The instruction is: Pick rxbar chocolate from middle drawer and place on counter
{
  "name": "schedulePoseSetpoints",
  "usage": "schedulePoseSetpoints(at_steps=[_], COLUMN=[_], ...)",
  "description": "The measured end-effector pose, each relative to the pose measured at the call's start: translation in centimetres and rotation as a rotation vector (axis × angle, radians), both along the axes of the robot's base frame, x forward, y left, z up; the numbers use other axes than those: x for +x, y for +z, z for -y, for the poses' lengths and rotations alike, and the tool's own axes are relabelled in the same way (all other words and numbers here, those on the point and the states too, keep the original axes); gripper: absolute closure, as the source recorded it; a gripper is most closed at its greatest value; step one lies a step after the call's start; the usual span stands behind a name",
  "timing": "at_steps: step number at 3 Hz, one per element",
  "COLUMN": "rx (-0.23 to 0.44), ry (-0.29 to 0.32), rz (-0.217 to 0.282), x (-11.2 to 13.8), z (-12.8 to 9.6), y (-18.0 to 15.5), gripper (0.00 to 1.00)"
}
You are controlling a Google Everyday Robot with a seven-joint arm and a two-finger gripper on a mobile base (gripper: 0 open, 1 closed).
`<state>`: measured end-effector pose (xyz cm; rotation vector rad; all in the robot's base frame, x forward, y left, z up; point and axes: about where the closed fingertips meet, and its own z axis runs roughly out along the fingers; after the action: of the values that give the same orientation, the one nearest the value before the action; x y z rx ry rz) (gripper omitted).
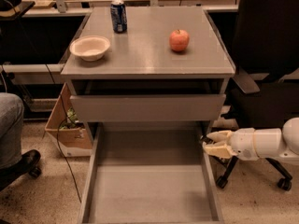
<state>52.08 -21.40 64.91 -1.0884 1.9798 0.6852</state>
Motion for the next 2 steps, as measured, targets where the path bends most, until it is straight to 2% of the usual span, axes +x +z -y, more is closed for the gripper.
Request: schedulePoseSetpoints(at_steps=[1, 2], rx=[0.003, -0.043], ry=[0.001, 0.008], rz=[0.001, 0.061], x=[0.0, 0.8], z=[-0.2, 0.3], y=[0.1, 6.8], gripper=[1.00, 1.00])
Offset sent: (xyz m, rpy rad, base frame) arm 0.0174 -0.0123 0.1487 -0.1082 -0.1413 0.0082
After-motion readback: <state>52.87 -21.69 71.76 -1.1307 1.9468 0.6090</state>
